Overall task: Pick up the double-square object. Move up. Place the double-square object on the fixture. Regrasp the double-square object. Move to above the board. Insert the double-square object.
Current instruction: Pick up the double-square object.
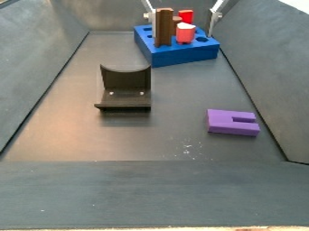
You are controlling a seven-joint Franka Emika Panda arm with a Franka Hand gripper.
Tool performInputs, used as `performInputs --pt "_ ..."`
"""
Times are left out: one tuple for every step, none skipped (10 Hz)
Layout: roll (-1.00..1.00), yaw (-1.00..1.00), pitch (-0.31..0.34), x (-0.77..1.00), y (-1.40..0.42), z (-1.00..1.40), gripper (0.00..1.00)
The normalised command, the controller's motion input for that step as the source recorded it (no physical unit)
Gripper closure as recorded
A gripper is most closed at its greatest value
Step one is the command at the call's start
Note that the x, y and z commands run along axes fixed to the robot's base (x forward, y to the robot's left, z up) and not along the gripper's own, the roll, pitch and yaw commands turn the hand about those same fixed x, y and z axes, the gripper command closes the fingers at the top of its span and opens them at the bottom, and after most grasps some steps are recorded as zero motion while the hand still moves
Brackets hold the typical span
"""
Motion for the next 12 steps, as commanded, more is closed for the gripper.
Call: performInputs --pt "0.00 0.07 0.000 0.00 0.34 0.00 0.00" --pt "0.00 0.40 0.000 0.00 0.59 -0.25 0.00" --pt "0.00 0.93 0.000 0.00 0.26 -0.36 0.00" --pt "0.03 1.00 -0.030 -0.03 0.00 -0.44 0.00" --pt "0.01 1.00 -0.067 -0.07 0.00 -0.48 0.00" --pt "-0.01 1.00 -0.031 0.00 0.00 -0.45 0.00" --pt "-0.01 1.00 -0.026 0.00 0.00 -0.45 0.00" --pt "0.00 1.00 -0.027 -0.03 0.00 -0.56 0.00" --pt "0.07 1.00 -0.081 -0.11 0.12 -0.58 0.00" --pt "0.16 0.98 -0.090 -0.13 0.07 -0.59 0.00" --pt "0.23 0.97 -0.100 -0.17 0.00 -0.58 0.00" --pt "0.26 0.88 -0.114 -0.24 0.06 -0.53 0.00"
